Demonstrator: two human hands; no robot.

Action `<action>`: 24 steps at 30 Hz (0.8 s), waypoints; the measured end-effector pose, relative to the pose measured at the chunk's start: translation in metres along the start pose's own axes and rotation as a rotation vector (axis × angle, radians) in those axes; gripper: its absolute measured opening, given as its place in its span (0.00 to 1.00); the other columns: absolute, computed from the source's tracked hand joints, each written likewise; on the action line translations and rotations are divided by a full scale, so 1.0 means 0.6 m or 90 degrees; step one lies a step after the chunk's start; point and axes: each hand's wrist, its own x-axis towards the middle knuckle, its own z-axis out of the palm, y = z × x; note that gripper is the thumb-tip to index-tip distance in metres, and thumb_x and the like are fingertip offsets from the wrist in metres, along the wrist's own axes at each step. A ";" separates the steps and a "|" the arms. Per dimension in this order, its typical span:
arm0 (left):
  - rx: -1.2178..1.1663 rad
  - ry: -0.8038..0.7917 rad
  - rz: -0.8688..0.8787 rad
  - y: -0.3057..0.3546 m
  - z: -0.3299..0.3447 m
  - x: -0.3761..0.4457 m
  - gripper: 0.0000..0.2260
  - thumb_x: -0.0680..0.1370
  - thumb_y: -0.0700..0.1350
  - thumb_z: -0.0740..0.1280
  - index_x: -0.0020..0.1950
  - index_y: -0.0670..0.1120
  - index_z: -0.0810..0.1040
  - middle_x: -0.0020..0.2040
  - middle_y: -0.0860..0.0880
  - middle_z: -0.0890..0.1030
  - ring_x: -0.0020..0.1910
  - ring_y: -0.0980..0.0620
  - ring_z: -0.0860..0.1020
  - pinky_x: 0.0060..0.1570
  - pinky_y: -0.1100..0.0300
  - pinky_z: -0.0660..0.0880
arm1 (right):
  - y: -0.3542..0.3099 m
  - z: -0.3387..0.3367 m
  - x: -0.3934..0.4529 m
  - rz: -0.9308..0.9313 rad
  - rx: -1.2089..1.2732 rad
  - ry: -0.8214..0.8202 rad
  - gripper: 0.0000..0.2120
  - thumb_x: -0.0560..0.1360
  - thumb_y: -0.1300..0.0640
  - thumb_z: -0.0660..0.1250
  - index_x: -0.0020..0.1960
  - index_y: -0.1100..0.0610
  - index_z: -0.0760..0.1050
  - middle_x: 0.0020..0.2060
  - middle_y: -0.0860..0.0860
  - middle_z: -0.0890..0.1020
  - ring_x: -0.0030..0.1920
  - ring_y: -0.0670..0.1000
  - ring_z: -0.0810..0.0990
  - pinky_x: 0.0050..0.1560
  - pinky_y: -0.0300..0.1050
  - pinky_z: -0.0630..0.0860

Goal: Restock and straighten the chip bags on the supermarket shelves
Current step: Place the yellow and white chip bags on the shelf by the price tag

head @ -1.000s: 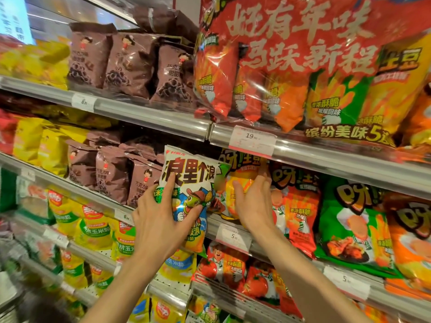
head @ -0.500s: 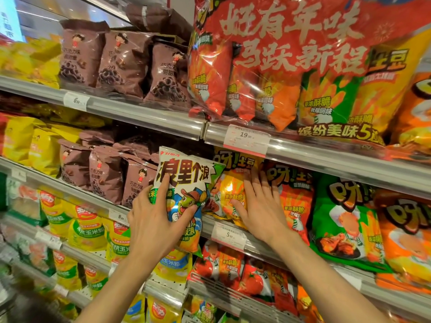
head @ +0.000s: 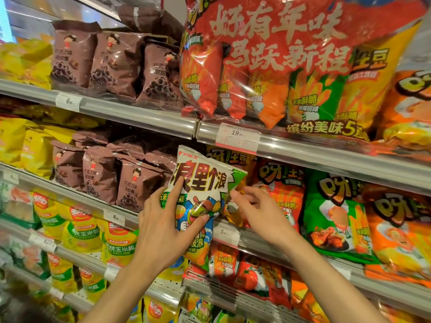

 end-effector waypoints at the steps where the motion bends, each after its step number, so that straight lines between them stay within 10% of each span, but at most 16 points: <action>1: -0.004 -0.010 0.013 0.007 0.004 -0.003 0.43 0.70 0.75 0.60 0.81 0.65 0.49 0.74 0.44 0.64 0.75 0.45 0.61 0.70 0.41 0.66 | 0.003 -0.003 -0.003 0.024 0.034 -0.017 0.45 0.69 0.24 0.62 0.77 0.50 0.64 0.53 0.35 0.78 0.55 0.39 0.80 0.59 0.41 0.78; 4: -0.013 -0.043 0.044 0.030 0.018 -0.009 0.43 0.70 0.75 0.60 0.81 0.65 0.48 0.76 0.46 0.62 0.76 0.48 0.59 0.73 0.42 0.63 | 0.009 -0.008 -0.013 0.079 0.095 -0.043 0.55 0.61 0.18 0.63 0.78 0.51 0.61 0.62 0.45 0.80 0.63 0.48 0.78 0.67 0.54 0.75; 10: -0.089 -0.089 0.070 0.078 0.047 -0.025 0.40 0.69 0.77 0.58 0.77 0.73 0.45 0.78 0.55 0.56 0.78 0.56 0.53 0.73 0.52 0.57 | 0.039 -0.031 -0.030 0.105 0.194 0.006 0.37 0.58 0.23 0.73 0.56 0.44 0.69 0.40 0.37 0.82 0.54 0.41 0.83 0.61 0.51 0.79; 18: -0.331 -0.131 -0.022 0.110 0.084 -0.026 0.37 0.68 0.78 0.61 0.75 0.73 0.57 0.71 0.62 0.71 0.68 0.66 0.70 0.69 0.54 0.69 | 0.090 -0.113 -0.086 0.129 0.173 0.060 0.23 0.66 0.30 0.72 0.50 0.41 0.67 0.26 0.30 0.74 0.31 0.31 0.76 0.33 0.28 0.70; 24: -0.472 -0.263 -0.048 0.180 0.110 -0.054 0.24 0.74 0.67 0.63 0.70 0.72 0.64 0.54 0.79 0.76 0.55 0.80 0.72 0.48 0.80 0.69 | 0.135 -0.184 -0.154 0.144 0.173 0.106 0.52 0.56 0.20 0.70 0.66 0.54 0.69 0.38 0.40 0.75 0.42 0.39 0.80 0.37 0.34 0.73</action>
